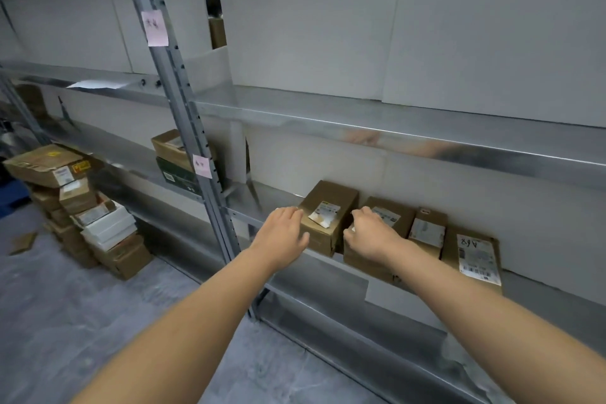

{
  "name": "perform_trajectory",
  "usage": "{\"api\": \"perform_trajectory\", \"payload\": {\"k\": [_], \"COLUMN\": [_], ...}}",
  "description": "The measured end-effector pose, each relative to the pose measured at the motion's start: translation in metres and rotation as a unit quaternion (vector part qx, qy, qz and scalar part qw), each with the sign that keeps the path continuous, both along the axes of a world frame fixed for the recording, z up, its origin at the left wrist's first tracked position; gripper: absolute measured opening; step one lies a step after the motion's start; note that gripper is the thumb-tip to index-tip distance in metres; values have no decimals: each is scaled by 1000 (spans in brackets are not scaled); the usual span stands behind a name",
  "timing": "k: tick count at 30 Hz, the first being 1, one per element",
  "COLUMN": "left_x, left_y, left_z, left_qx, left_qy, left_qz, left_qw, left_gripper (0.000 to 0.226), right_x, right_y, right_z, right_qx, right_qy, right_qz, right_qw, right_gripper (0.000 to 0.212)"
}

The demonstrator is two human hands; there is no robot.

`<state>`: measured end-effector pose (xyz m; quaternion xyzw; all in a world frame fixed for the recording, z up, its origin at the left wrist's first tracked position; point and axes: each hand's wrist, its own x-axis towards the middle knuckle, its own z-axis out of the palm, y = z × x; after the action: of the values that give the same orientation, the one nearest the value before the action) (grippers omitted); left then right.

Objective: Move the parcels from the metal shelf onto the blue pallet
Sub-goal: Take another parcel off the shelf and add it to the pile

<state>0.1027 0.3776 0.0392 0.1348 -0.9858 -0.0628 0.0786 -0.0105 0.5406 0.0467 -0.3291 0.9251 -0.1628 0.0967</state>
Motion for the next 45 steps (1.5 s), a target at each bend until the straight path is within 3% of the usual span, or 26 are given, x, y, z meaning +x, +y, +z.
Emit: {"api": "perform_trajectory", "payload": {"k": [15, 21, 26, 34, 37, 45], "left_x": [-120, -158, -178, -195, -192, -141], "left_y": [-153, -169, -164, -157, -149, -140], "left_z": [-64, -98, -123, -139, -143, -122], "left_qx": [52, 128, 306, 505, 539, 585], "left_qy": [-65, -99, -93, -61, -60, -19], "left_qz": [-108, -110, -104, -18, 6, 110], "left_qw": [991, 981, 942, 861, 840, 803], "left_gripper": [53, 51, 48, 40, 44, 40], "right_x": [-68, -99, -113, -120, -118, -93], "right_y": [-112, -134, -150, -157, -156, -146], "right_z": [-58, -72, -97, -125, -127, -109], "right_qx": [74, 81, 35, -52, -84, -147], "right_qy": [-83, -137, -239, -279, -281, -313], "right_qz": [-147, -187, -236, -318, -334, -297], "right_qw": [983, 969, 941, 904, 896, 890], "right_gripper": [47, 34, 38, 37, 28, 50]}}
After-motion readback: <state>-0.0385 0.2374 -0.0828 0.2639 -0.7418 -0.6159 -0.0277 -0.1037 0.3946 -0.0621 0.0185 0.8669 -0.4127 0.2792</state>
